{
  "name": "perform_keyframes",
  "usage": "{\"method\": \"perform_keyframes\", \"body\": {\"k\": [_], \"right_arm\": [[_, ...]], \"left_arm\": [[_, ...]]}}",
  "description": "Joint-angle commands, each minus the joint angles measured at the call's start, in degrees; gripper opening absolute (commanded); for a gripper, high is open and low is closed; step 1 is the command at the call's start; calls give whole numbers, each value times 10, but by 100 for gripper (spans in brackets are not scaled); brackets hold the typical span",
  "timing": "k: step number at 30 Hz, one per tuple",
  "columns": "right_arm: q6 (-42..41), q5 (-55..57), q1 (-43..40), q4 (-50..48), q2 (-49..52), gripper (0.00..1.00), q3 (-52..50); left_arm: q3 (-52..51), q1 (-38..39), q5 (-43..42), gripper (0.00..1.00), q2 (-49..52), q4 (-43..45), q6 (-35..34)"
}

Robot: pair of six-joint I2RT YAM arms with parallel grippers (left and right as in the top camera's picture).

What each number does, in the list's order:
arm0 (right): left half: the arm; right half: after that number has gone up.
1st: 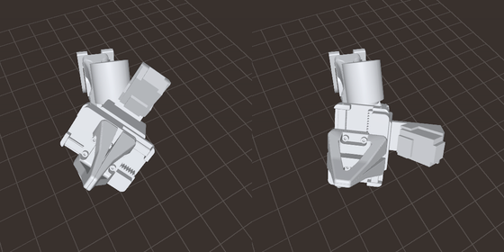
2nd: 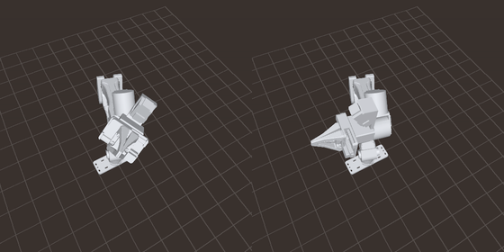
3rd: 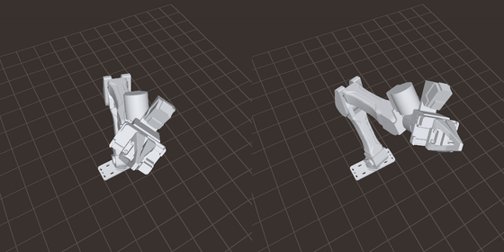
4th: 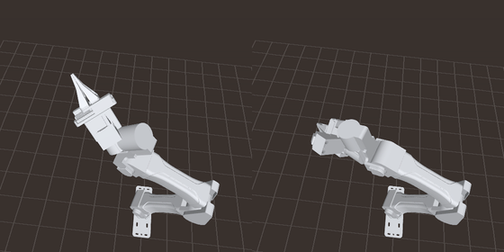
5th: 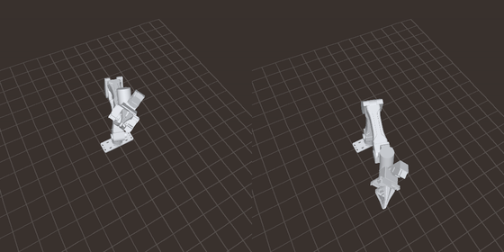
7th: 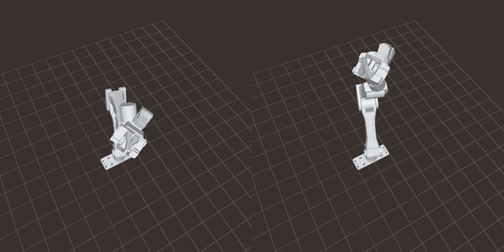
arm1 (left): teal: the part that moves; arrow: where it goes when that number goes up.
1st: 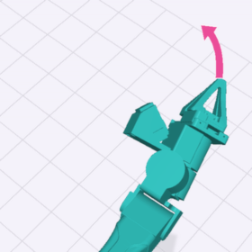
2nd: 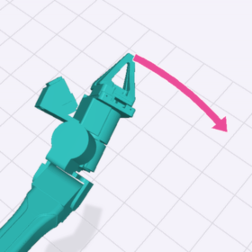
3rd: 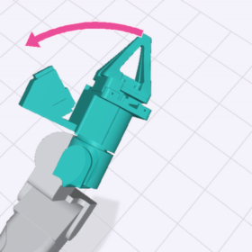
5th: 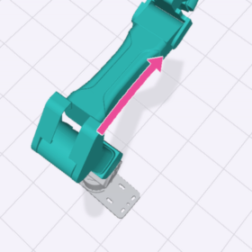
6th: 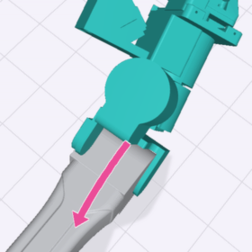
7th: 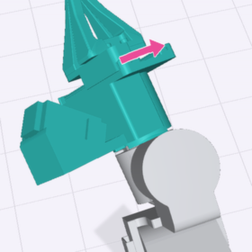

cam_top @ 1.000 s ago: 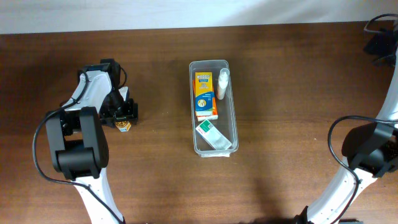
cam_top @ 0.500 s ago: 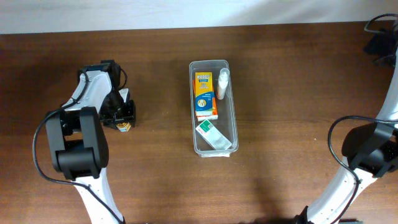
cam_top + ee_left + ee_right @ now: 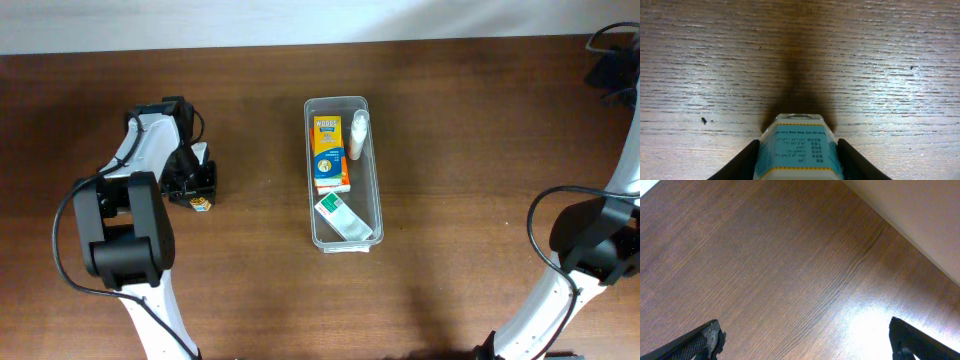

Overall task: Pack container
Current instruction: 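Lower the left gripper onto the jar and grasp it, then carry the jar over the container and lower it in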

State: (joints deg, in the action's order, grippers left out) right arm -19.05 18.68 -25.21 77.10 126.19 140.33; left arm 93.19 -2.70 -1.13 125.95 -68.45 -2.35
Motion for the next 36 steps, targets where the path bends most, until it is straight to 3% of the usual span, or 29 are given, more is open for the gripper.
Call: {"method": "perform_keyframes", "body": {"k": [1, 20, 28, 36], "right_arm": [[2, 11, -3, 0, 4, 98, -3], [2, 11, -3, 0, 4, 98, -3], [2, 11, -3, 0, 4, 98, -3], [2, 11, -3, 0, 4, 98, -3]], "left_arm": [[-4, -1, -7, 45, -12, -1, 7], [46, 0, -69, 45, -13, -28, 7], [192, 20, -82, 44, -15, -104, 7], [369, 89, -82, 43, -22, -166, 7]]}}
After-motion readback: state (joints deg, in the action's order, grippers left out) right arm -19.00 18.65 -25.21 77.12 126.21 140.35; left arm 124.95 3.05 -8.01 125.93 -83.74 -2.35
